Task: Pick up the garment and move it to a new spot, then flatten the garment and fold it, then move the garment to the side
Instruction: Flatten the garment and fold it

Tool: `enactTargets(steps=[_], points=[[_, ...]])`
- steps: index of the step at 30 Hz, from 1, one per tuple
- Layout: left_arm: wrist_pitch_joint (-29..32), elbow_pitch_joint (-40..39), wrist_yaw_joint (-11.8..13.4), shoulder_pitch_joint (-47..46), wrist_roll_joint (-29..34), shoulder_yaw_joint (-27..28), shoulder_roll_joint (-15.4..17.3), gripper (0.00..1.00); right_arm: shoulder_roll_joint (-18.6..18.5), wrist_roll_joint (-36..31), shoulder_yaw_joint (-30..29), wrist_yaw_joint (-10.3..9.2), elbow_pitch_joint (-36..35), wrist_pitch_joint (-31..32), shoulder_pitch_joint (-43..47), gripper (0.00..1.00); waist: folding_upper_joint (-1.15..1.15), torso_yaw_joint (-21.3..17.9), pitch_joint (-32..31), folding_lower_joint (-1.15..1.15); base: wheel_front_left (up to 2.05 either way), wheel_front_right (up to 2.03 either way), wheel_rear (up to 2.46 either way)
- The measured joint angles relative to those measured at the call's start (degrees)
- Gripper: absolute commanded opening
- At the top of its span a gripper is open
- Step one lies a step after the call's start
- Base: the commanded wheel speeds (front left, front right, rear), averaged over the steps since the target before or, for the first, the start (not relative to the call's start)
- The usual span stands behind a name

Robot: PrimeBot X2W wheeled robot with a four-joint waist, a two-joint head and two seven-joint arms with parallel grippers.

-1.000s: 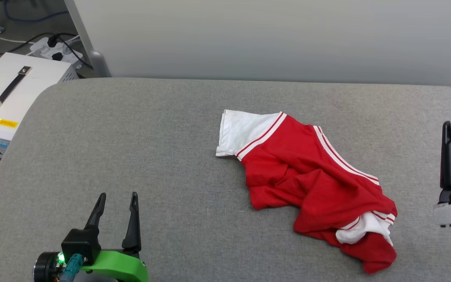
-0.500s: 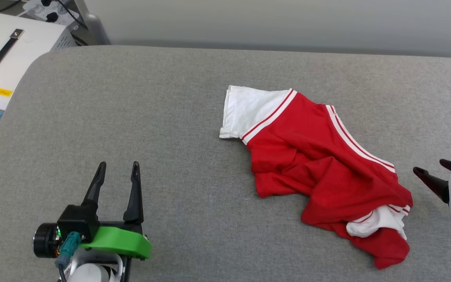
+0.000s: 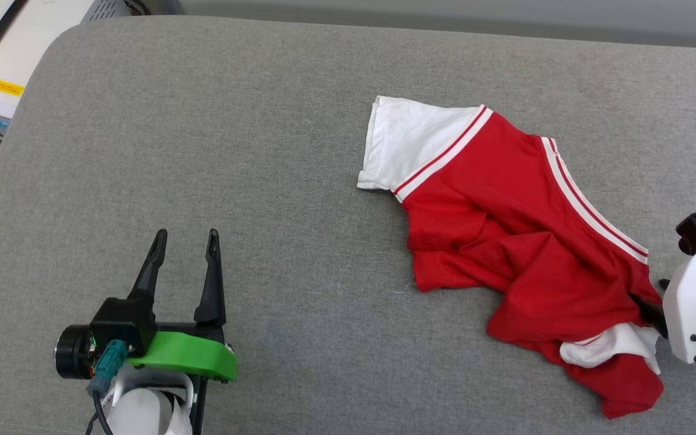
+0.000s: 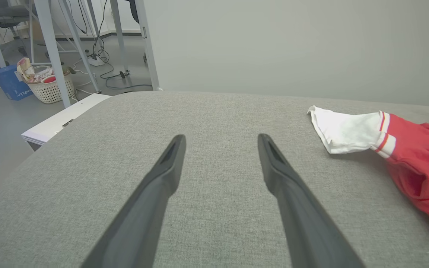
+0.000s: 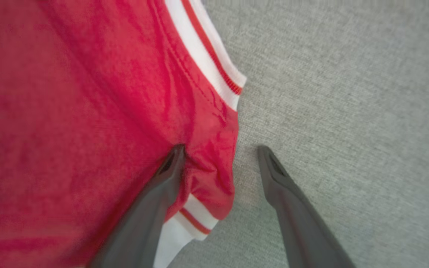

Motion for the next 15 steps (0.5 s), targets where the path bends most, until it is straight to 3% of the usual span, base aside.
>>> enactTargets(steps=[1, 2, 8, 15], points=[[0.0, 0.1, 0.1, 0.0, -0.1, 0.1, 0.0, 1.0, -0.1, 0.0, 0.6, 0.0, 0.2, -1.7, 0.0, 0.3, 0.0, 0.0, -0.1, 0.0, 0.0, 0.0, 0.0], [0.0, 0.3, 0.1, 0.0, -0.2, 0.2, 0.0, 1.0, -0.2, 0.3, 1.1, 0.0, 0.3, -3.4, 0.0, 0.0, 0.0, 0.0, -0.3, 0.0, 0.0, 0.0, 0.0], [0.0, 0.6, 0.2, 0.3, -0.3, 0.4, 0.0, 1.0, -0.6, 2.4, 0.2, 0.08, -1.6, -12.1, 0.3, 0.0, 0.0, -0.7, -2.5, 0.0, 0.0, 0.0, 0.0], [0.0, -0.4, 0.3, 1.4, -0.4, 0.0, 0.0, 1.0, -8.2, 2.8, -9.3, 0.08, -9.8, -15.4, 3.1, 0.0, 0.0, -1.6, -4.1, 0.0, 0.0, 0.0, 0.0]])
